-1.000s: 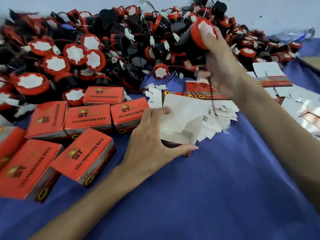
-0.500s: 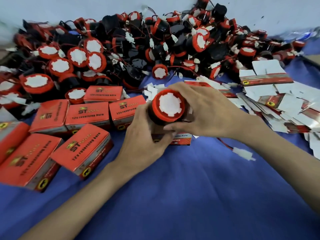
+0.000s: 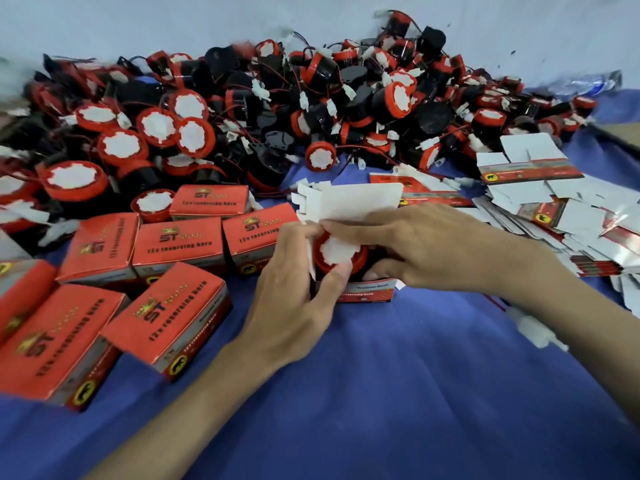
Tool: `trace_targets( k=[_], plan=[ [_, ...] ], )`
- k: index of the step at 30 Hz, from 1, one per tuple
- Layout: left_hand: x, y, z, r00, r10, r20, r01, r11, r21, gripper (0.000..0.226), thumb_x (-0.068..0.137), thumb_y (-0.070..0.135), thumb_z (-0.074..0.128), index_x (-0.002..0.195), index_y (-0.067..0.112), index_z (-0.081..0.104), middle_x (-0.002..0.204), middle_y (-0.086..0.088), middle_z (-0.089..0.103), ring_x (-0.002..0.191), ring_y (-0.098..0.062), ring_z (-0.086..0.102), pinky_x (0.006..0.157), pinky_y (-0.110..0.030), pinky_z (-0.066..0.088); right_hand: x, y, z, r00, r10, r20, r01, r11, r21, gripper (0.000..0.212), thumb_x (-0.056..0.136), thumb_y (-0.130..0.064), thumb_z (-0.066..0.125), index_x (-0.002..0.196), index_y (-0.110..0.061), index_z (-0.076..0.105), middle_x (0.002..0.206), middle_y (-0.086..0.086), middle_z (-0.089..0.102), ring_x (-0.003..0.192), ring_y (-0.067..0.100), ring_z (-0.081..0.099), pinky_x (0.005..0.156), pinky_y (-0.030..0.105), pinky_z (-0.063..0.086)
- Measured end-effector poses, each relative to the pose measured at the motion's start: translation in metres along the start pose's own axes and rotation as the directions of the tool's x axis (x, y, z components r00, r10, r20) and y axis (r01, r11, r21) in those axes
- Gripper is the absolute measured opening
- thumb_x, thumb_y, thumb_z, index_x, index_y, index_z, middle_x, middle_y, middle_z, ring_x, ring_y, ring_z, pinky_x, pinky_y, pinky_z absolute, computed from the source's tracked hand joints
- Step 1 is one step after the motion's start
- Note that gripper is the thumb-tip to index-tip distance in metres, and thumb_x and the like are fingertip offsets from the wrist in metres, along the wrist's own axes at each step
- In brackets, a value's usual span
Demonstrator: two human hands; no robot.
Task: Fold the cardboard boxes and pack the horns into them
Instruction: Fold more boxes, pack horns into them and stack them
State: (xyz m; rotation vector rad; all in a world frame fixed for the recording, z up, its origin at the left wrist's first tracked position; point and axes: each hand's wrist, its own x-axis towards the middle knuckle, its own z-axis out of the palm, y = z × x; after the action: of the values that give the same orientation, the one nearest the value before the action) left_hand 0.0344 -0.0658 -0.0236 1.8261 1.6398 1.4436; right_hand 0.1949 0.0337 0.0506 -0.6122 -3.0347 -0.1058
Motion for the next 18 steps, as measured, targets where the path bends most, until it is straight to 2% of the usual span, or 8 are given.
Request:
trace_targets(
  k=[3, 5, 8, 9, 11, 14, 16, 18],
  plan=[
    [0.001, -0.002, 0.003, 1.0, 0.005, -0.022, -0.003, 0.997, 0.078, 0.032, 0.086, 0.047, 0.046, 0.11, 0.026, 0.043, 0.108, 0.006, 0.049, 0.096, -0.003, 0.05, 0.077, -0.018, 0.041, -0.001, 0.003, -0.002, 0.995, -0.061, 0.08, 0.062, 0.998, -0.01, 0.072, 0.095, -0.033, 0.05, 0.151, -0.041, 0.007, 0.149, -0.015, 0.038, 0.122, 0.019, 0.046, 0.092, 0.038, 0.046],
    [0.002, -0.003, 0.005, 0.999, 0.031, -0.041, -0.027, 0.994, 0.107, 0.032, 0.084, 0.044, 0.051, 0.109, 0.027, 0.042, 0.108, 0.007, 0.047, 0.095, -0.004, 0.05, 0.076, -0.016, 0.04, 0.0, 0.007, -0.002, 0.985, -0.067, 0.161, 0.071, 0.997, -0.021, 0.071, 0.097, -0.03, 0.048, 0.152, -0.038, 0.003, 0.151, -0.015, 0.035, 0.125, 0.016, 0.042, 0.101, 0.031, 0.039],
    [0.002, -0.004, 0.006, 0.996, 0.06, -0.064, -0.051, 0.988, 0.143, 0.031, 0.085, 0.039, 0.058, 0.11, 0.03, 0.042, 0.107, 0.008, 0.047, 0.097, -0.006, 0.051, 0.076, -0.017, 0.041, -0.01, 0.013, -0.019, 0.971, -0.037, 0.234, -0.012, 0.979, 0.205, 0.082, 0.091, -0.03, 0.061, 0.146, -0.053, 0.004, 0.143, -0.017, 0.034, 0.127, 0.004, 0.034, 0.093, 0.011, 0.032],
    [0.002, -0.003, 0.006, 0.996, 0.06, -0.069, -0.049, 0.988, 0.148, 0.032, 0.084, 0.037, 0.061, 0.11, 0.032, 0.042, 0.108, 0.009, 0.048, 0.098, -0.006, 0.051, 0.077, -0.016, 0.041, -0.018, 0.015, -0.027, 0.979, -0.028, 0.203, -0.015, 0.978, 0.209, 0.086, 0.085, -0.034, 0.066, 0.142, -0.059, 0.006, 0.136, -0.018, 0.032, 0.123, 0.003, 0.033, 0.09, 0.012, 0.033],
    [0.003, 0.0, 0.006, 0.996, 0.044, -0.079, -0.031, 0.988, 0.154, 0.037, 0.082, 0.035, 0.063, 0.11, 0.036, 0.04, 0.111, 0.009, 0.049, 0.101, -0.005, 0.051, 0.079, -0.011, 0.039, -0.038, 0.022, -0.037, 0.994, 0.027, 0.106, -0.031, 0.999, 0.03, 0.089, 0.071, -0.042, 0.069, 0.139, -0.054, 0.013, 0.118, -0.016, 0.031, 0.106, 0.005, 0.04, 0.085, 0.021, 0.042],
    [0.001, 0.007, 0.009, 0.994, -0.052, -0.1, 0.057, 0.997, 0.045, 0.047, 0.08, 0.034, 0.067, 0.118, 0.038, 0.039, 0.12, 0.011, 0.049, 0.108, 0.003, 0.047, 0.087, -0.006, 0.037, -0.052, 0.025, -0.046, 0.949, 0.251, 0.19, -0.193, 0.942, -0.275, 0.064, 0.078, -0.038, 0.063, 0.13, -0.05, 0.027, 0.088, -0.027, 0.041, 0.071, -0.004, 0.044, 0.071, 0.028, 0.048],
    [-0.002, 0.01, 0.014, 0.985, -0.133, -0.111, 0.126, 0.99, -0.068, 0.061, 0.082, 0.024, 0.073, 0.128, 0.04, 0.036, 0.13, 0.015, 0.047, 0.121, 0.001, 0.044, 0.1, -0.018, 0.04, -0.044, 0.022, -0.053, 0.965, 0.166, 0.205, -0.145, 0.983, -0.111, 0.032, 0.086, -0.028, 0.06, 0.114, -0.042, 0.053, 0.066, -0.03, 0.059, 0.064, -0.012, 0.053, 0.066, 0.017, 0.048],
    [-0.004, 0.012, 0.017, 0.976, -0.179, -0.121, 0.162, 0.977, -0.137, 0.077, 0.083, 0.015, 0.073, 0.138, 0.041, 0.026, 0.139, 0.021, 0.04, 0.13, 0.002, 0.039, 0.108, -0.022, 0.037, -0.032, 0.014, -0.06, 0.998, 0.066, -0.024, -0.062, 0.985, 0.16, 0.013, 0.085, -0.016, 0.063, 0.09, -0.026, 0.071, 0.063, -0.035, 0.062, 0.06, -0.014, 0.06, 0.061, 0.006, 0.044]
  ],
)
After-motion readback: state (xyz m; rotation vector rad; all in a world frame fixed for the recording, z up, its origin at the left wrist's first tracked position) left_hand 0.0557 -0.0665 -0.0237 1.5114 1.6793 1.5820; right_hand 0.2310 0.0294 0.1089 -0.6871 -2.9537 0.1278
